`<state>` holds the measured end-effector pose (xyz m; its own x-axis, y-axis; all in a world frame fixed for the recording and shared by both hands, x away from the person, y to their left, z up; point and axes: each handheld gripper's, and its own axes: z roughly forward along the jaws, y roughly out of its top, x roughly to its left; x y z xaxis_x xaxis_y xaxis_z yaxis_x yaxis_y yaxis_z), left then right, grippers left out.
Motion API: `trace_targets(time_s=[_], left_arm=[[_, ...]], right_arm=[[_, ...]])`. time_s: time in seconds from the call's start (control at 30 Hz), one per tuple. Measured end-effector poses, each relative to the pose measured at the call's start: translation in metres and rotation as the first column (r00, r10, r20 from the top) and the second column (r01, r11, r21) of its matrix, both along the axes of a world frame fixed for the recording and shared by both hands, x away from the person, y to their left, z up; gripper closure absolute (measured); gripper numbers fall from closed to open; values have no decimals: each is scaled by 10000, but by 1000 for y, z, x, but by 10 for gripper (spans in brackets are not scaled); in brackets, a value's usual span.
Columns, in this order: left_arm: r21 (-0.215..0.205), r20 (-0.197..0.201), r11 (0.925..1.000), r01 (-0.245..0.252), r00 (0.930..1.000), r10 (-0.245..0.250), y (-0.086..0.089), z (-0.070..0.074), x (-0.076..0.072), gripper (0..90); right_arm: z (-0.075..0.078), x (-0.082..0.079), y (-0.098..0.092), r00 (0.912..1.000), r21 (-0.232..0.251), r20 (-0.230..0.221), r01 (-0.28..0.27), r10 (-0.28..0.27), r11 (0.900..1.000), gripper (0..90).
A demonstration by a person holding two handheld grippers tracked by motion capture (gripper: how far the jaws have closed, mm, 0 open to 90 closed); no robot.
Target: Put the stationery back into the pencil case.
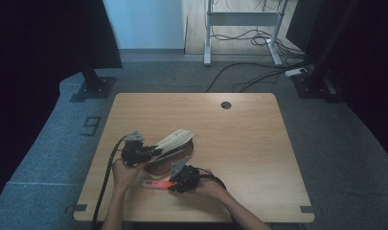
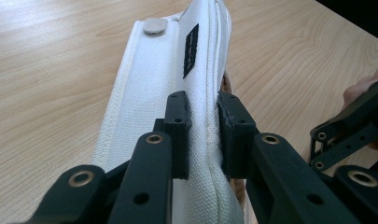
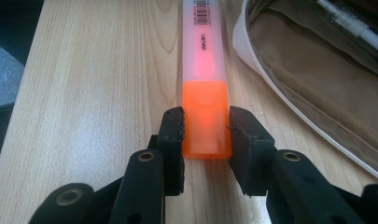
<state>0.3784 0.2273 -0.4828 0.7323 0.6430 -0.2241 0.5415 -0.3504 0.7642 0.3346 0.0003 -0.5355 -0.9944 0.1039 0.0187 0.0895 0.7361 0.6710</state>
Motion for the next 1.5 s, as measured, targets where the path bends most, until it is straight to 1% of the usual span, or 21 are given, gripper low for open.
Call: trace_targets(time_s=[0.13,0.2,0.43,0.77,0.97,1.03,1.1,1.13,1.17,1.2,1.23,1.27,1.37,1.4,1.43,1.5], left_arm=[[-22,-14,10000,-4,10000,4,0,0,0,756],[-4,1,10000,-4,10000,4,0,0,0,756],[74,19,10000,9,10000,-9,-1,1,-1,756],[82,9,10000,8,10000,-8,-1,1,-1,756],[71,36,10000,-34,10000,33,-1,2,-1,757],[71,64,10000,-42,10000,41,-2,2,-2,757],[78,59,10000,-50,10000,49,-2,3,-2,757],[97,67,9999,-55,10000,54,-3,3,-2,757],[97,67,9999,-55,10000,54,-3,3,-2,758],[96,66,9999,-64,10000,63,-3,3,-2,758],[77,56,9999,-68,10000,67,-3,3,-2,758],[78,66,9999,-69,10000,69,-3,3,-2,758],[54,79,10000,-45,10000,45,-3,4,-3,758],[54,79,10000,-45,10000,45,-3,4,-3,758],[51,75,10000,-41,10000,41,-3,4,-3,758],[37,73,10000,-22,10000,21,-3,4,-3,758]], right_arm=[[7,-1,-5,9999,194,71,72,-73,9998,658],[10,-2,-7,9998,183,175,105,-108,9998,658],[17,-3,-15,9996,327,196,194,-201,9993,658],[28,-1,-34,9982,657,-11,593,-593,9961,658],[37,1,-45,9961,789,50,869,-876,9931,658],[41,4,-51,9939,842,127,1081,-1095,9906,658],[41,5,-53,9929,842,154,1162,-1179,9897,658],[42,8,-55,9910,863,149,1315,-1333,9876,658],[42,8,-55,9910,863,149,1315,-1333,9876,658],[42,9,-56,9900,871,164,1380,-1399,9866,658],[41,12,-57,9872,819,186,1562,-1582,9843,658],[41,12,-57,9872,819,186,1562,-1582,9843,658],[38,21,-60,9821,740,177,1857,-1875,9798,658],[38,21,-60,9821,740,177,1857,-1875,9798,658],[37,25,-62,9791,692,127,2019,-2032,9770,658],[36,26,-62,9780,694,130,2068,-2081,9759,658]])
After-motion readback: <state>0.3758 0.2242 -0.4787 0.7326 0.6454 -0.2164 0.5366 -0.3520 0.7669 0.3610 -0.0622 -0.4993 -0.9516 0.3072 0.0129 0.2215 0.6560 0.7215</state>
